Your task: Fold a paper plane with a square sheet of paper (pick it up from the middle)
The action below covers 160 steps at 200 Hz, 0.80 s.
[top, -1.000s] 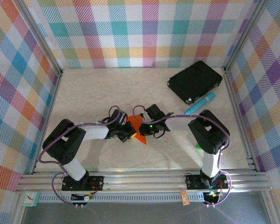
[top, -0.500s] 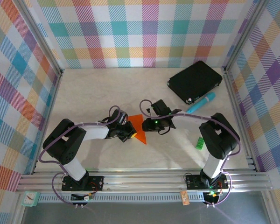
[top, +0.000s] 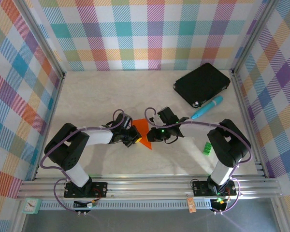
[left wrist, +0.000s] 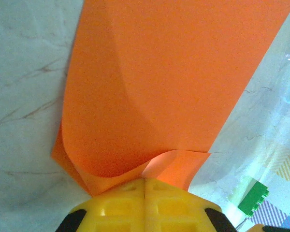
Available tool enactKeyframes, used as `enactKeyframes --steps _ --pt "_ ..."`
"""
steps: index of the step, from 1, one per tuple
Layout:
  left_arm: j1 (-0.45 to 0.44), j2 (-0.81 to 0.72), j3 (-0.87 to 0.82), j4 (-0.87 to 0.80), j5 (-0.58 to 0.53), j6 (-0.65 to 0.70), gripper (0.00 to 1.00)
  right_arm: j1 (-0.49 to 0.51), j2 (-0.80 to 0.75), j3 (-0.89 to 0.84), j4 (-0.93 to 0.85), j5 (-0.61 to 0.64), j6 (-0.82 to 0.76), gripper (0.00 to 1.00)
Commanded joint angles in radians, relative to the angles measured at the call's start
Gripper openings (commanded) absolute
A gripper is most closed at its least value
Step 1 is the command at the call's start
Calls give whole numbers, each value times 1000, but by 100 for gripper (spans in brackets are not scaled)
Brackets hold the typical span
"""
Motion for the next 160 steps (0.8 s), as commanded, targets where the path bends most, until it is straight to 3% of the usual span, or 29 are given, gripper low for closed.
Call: enactKeyframes --steps 1,160 --pt "-7 36 -7 -83 -64 0 0 21 31 23 6 -47 -33 12" --pt "-7 42 1 -96 -61 5 0 56 127 95 -103 45 -81 10"
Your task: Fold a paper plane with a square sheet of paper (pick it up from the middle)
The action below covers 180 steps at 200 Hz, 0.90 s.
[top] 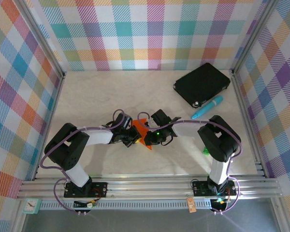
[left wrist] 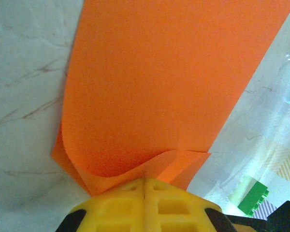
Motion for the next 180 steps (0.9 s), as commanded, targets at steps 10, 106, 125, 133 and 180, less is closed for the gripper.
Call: enactKeyframes --steps 10,106,125,133,180 --pt "-7 43 2 -97 -61 6 0 7 16 18 -31 16 -25 10" --pt "-7 40 16 -114 -63 14 0 6 39 25 -60 51 -25 9" --pt "-7 33 27 -127 -64 24 0 6 42 28 -63 58 -26 9" --pt "-5 27 35 -135 -64 31 0 7 44 28 -67 58 -24 9" --pt "-8 -61 66 -129 -38 86 4 6 60 37 -82 58 -20 8"
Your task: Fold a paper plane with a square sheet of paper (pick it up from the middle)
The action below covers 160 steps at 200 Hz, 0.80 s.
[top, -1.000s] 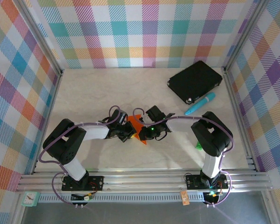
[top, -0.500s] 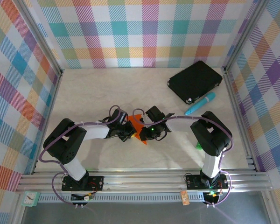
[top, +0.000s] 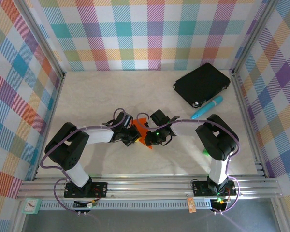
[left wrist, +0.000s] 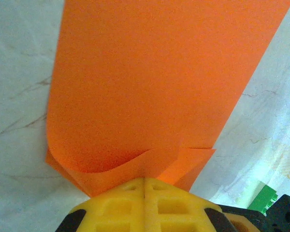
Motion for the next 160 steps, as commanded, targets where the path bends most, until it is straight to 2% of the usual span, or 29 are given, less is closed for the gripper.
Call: enactKeyframes --steps 1,43,160 --pt "-7 -60 29 -62 -20 51 4 5 29 13 -51 17 -8 8" --pt "-14 -78 13 -100 -20 60 4 4 46 27 -60 12 -1 8" --pt "-8 -14 4 -154 -116 49 2 3 45 38 -84 14 -1 8"
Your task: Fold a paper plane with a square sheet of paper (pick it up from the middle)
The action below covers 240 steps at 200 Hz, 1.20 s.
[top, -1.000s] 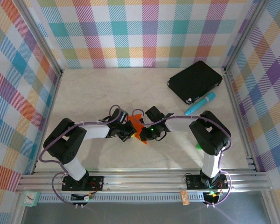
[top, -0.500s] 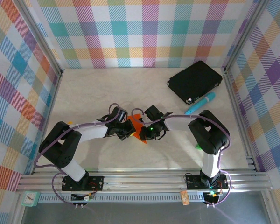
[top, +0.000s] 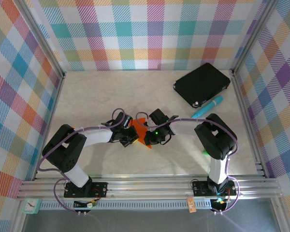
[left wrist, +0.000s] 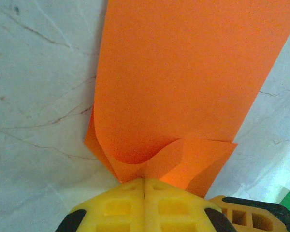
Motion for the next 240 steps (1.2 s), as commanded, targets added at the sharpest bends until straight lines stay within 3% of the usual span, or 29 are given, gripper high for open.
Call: enactKeyframes --steps 1,87,240 --pt "-4 19 -1 -61 -52 3 2 3 26 8 -57 21 -1 8" --pt "1 70 17 -131 -83 -1 0 11 -48 76 -134 -21 -11 9" --pt "1 104 20 -172 -82 27 0 29 -20 87 -214 124 41 7"
